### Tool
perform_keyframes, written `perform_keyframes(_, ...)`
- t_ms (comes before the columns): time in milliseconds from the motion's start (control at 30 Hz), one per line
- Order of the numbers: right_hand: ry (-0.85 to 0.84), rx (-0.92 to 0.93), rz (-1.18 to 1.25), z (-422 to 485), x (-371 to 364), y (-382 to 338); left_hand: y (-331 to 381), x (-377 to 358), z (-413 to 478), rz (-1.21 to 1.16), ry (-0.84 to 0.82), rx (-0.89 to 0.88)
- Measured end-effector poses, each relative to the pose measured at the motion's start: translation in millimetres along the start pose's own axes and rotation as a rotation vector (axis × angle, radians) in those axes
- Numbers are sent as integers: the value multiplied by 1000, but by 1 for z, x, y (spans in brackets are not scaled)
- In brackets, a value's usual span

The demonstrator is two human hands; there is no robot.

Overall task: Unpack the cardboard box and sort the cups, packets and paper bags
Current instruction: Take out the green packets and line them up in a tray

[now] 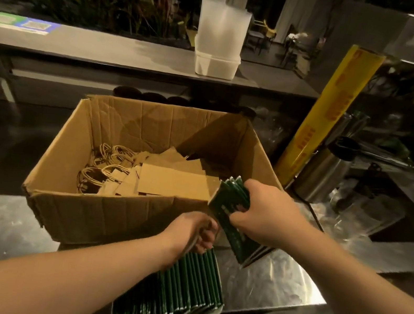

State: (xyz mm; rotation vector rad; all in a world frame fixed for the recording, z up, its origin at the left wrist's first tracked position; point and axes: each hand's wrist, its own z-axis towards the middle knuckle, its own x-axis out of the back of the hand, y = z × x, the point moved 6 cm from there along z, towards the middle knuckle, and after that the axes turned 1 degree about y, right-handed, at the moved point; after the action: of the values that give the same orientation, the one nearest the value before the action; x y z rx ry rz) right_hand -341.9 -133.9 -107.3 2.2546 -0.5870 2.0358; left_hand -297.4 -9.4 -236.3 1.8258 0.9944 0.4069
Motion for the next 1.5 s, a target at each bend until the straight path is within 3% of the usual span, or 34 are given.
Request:
perform_keyframes(33,-32,-19,-4,-4,-10,9,-6,5,3,385,-10,-89)
perform_keyframes(100,-84,-55,-27,-13,-28,23,-24,-3,9,1215,-210,-324)
perform_keyframes(133,-100,-71,-41,-15,-36,28,-36,-9,9,1482,-334,-415)
perform_keyframes(200,-115,-96,-55,-15,-48,35,-54,-20,8,1664,-531,-417)
perform_keyframes(267,-106,-125,-48,-13,-57,42,-69,-28,10,1704,-650,-338)
perform_keyframes(467,-151,-173,35,-5,-95,49,-74,-16,5,1883,-734,-274)
perform_keyframes(800,-315,-219,189,9,-149,40,-74,1,-3,2036,-743,-121)
perform_keyframes(1233,-318,-243,59,25,-154,36,-82,9,6,1944,-611,-373)
perform_keyframes(1367,-245,-209,5,19,-157,26,-75,11,5,1936,-566,-389)
perform_keyframes(1500,-192,-144,-3,12,-167,2,-69,6,3,1834,-553,-295)
